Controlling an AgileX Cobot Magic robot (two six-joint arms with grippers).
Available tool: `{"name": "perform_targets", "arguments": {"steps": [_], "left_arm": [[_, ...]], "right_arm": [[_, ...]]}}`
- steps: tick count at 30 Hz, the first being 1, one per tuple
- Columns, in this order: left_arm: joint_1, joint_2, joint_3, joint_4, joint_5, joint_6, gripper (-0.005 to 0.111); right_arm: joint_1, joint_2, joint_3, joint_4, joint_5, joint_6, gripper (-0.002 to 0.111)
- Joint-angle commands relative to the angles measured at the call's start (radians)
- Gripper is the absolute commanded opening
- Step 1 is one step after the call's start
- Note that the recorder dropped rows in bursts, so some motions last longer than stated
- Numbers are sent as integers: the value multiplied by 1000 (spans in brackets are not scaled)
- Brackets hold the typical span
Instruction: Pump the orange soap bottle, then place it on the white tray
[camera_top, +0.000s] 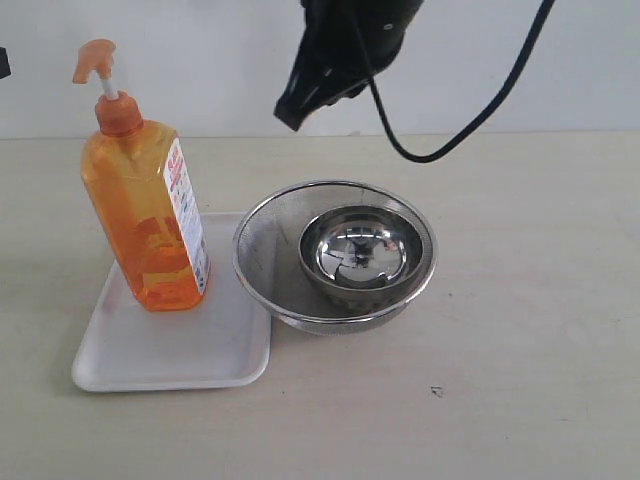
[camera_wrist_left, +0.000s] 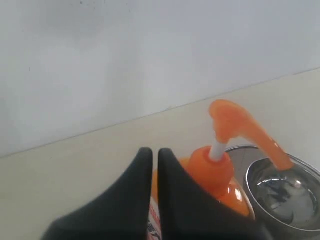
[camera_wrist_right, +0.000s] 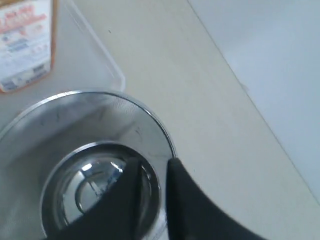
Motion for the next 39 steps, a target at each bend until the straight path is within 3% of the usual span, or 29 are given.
{"name": "perform_targets", "arguments": {"steps": [1,8,24,39], "left_arm": [[4,-7,-4,0,5,-10,5],[4,-7,-4,0,-12,-10,5],[4,-7,-4,0,-12,-10,5],[4,-7,-4,0,-12,-10,5]], "right_arm": [[-76,-20,-3,-24,93,47,0],[-152,-26,-3,-7,126,64,0],[-152,-26,-3,-10,79,77,0],[-152,-26,-3,-10,148,77,0]]}}
